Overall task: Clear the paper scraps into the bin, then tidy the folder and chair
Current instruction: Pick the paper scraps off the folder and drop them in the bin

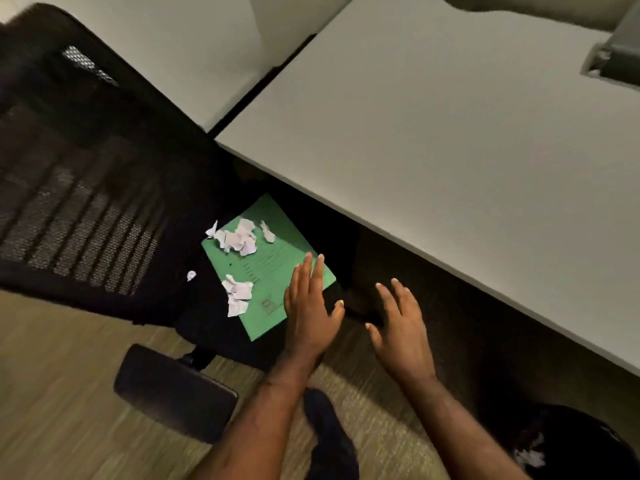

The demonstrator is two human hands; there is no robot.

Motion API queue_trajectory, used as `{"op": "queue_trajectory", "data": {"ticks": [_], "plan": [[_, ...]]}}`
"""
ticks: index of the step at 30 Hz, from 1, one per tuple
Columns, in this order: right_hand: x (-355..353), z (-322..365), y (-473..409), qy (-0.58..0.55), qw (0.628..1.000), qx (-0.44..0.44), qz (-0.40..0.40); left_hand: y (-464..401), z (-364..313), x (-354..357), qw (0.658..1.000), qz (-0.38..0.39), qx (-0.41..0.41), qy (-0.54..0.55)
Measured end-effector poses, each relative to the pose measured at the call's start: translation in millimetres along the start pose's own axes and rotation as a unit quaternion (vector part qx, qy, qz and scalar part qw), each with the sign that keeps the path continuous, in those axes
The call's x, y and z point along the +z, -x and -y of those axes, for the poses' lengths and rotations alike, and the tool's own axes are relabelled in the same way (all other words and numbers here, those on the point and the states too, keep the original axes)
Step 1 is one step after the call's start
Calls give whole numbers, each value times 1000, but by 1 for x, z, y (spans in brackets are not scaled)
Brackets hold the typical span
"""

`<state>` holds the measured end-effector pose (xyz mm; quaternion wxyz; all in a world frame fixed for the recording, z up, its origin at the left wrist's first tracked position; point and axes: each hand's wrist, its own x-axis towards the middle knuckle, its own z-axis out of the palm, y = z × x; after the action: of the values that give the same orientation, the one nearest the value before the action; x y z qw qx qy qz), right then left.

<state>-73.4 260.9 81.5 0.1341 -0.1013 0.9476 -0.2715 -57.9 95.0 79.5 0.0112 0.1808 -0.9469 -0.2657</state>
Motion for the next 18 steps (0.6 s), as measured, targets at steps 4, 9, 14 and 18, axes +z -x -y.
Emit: {"op": "queue_trajectory", "data": {"ticks": [4, 9, 14, 18], "plan": [[26, 53, -31, 14, 998, -43, 34, -15, 56, -30, 997, -3, -63, -34], [71, 100, -64, 31, 991, -107, 77, -23, 128, -49, 990, -13, -120, -78], [123, 116, -93, 57, 977, -136, 154, -34, 190, -44, 979, 35, -177, -97], [159, 114, -113, 83, 967, -140, 198, -44, 226, -22, 964, 109, -228, -78]]}}
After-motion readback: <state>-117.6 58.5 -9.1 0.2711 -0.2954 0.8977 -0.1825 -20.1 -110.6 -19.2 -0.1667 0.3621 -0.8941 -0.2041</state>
